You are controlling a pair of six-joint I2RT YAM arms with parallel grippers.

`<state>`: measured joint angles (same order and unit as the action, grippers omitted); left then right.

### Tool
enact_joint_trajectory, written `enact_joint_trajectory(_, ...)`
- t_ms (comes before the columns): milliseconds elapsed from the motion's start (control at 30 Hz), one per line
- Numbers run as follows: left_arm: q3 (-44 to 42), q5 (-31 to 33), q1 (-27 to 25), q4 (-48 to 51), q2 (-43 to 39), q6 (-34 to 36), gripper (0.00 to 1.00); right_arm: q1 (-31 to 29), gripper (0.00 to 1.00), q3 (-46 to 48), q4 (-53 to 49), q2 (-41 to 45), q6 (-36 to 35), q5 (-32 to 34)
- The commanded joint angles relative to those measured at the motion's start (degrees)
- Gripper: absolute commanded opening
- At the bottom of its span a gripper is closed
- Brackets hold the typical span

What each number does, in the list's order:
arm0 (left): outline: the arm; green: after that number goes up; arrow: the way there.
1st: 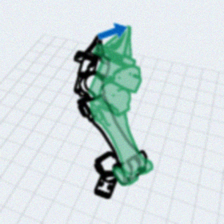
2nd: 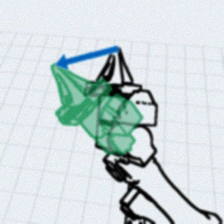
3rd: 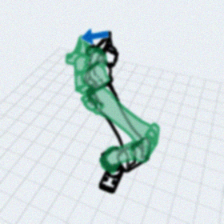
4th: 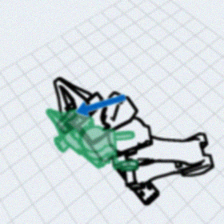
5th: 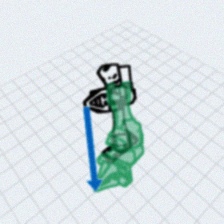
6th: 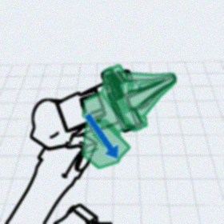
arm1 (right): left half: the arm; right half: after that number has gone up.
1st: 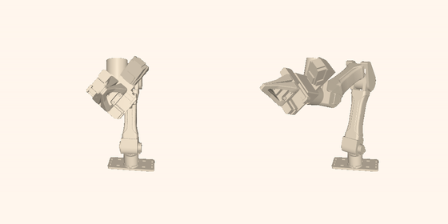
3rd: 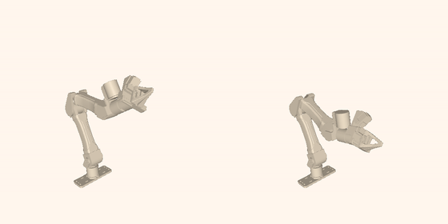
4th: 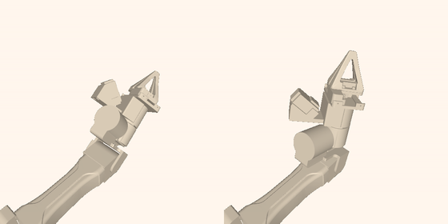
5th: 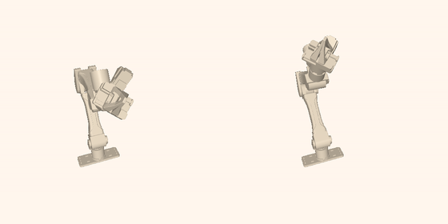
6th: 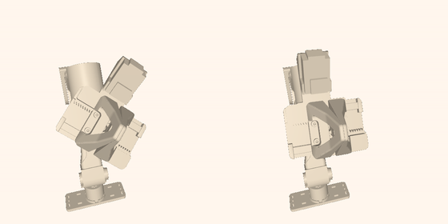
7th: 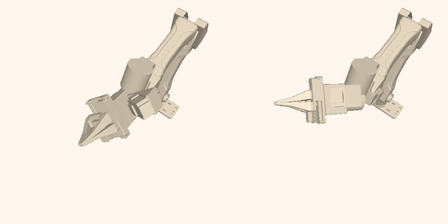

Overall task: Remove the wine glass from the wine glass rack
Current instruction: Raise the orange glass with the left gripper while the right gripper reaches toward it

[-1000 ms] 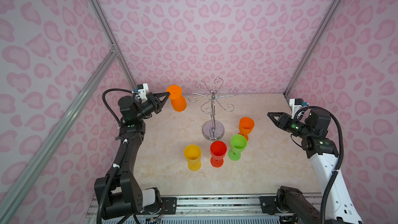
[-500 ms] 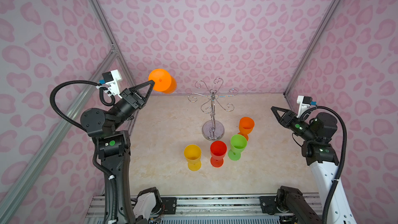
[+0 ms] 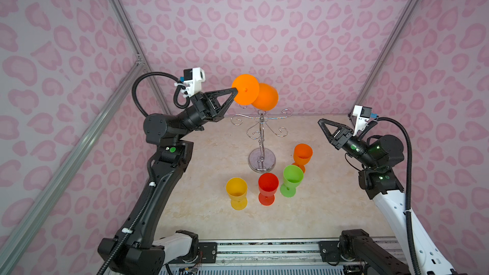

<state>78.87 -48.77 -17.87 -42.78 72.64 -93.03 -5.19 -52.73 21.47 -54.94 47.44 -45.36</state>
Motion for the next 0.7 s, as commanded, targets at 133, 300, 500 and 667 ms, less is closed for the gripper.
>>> enact_joint_trajectory(133, -0.1, 6.5, -9.0, -26.4, 8.6, -12.8, 0.03, -1.3, 0.42, 3.0, 18.7, -2.6, 5.7, 0.2)
enact_joint_trajectory(300, -0.8, 9.2, -11.9, -34.0, 13.6, -18.4, 0.03, -1.2, 0.48, 4.9, 27.5, -3.1, 9.6, -0.6)
enact_joint_trajectory(500, -1.4, 10.3, -12.5, -37.4, 15.8, -20.7, 0.03, -1.2, 0.49, 5.9, 30.1, -1.8, 9.5, -0.3)
enact_joint_trajectory(667, -2.6, 10.5, -13.1, -38.2, 16.6, -21.1, 0.03, -1.2, 0.49, 6.7, 34.7, -2.2, 11.6, 0.1)
